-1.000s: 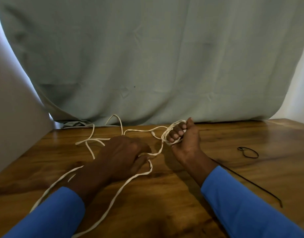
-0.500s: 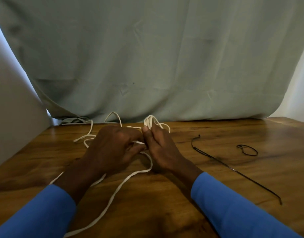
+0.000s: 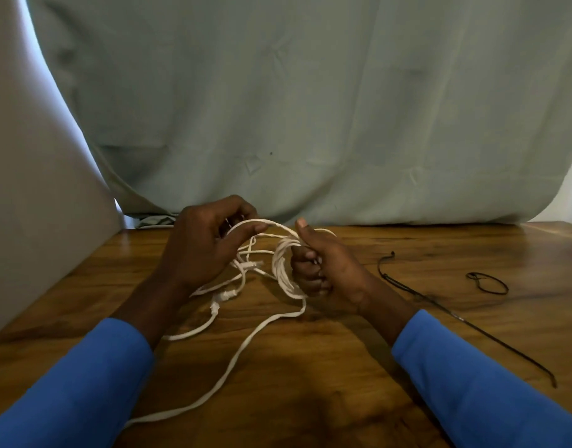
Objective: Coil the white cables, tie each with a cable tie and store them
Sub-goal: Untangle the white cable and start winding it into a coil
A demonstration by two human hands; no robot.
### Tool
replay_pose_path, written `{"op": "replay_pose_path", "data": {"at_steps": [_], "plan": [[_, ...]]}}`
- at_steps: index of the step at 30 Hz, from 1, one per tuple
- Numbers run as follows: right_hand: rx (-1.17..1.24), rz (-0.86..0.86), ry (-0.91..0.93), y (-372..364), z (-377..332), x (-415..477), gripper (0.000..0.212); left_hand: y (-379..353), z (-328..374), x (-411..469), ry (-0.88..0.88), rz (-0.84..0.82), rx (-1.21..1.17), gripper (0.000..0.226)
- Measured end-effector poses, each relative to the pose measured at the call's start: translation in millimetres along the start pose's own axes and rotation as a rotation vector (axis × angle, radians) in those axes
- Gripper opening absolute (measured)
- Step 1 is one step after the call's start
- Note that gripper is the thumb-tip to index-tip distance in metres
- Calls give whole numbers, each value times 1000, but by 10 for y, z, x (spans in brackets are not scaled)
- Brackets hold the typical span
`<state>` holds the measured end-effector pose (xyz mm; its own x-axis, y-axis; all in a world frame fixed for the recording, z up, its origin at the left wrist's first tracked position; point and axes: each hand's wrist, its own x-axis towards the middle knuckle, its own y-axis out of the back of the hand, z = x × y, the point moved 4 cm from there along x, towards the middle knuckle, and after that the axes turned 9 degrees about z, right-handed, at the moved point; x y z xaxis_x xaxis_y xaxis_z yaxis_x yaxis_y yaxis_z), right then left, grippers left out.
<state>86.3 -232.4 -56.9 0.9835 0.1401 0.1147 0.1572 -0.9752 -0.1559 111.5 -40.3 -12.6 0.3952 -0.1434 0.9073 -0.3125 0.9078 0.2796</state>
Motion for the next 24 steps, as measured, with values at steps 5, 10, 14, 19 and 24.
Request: {"op": "replay_pose_path", "data": {"at_steps": [5,10,14,19,24], "plan": [[264,-193,-126,-79,56,-14,59,82,-111,51,120,44,-77,26],[495,-235,-82,-31,-31,29,57,75,-162,55,318,55,-206,26],[620,-218,-50,17,-31,60,57,-134,-130,-84,588,72,-449,16],[697,-93,-8,98,-59,77,62,-312,-86,-249,485,146,-177,7],[773,39,29,156,-45,98,68,-566,40,-409,748,-95,-343,7]]}}
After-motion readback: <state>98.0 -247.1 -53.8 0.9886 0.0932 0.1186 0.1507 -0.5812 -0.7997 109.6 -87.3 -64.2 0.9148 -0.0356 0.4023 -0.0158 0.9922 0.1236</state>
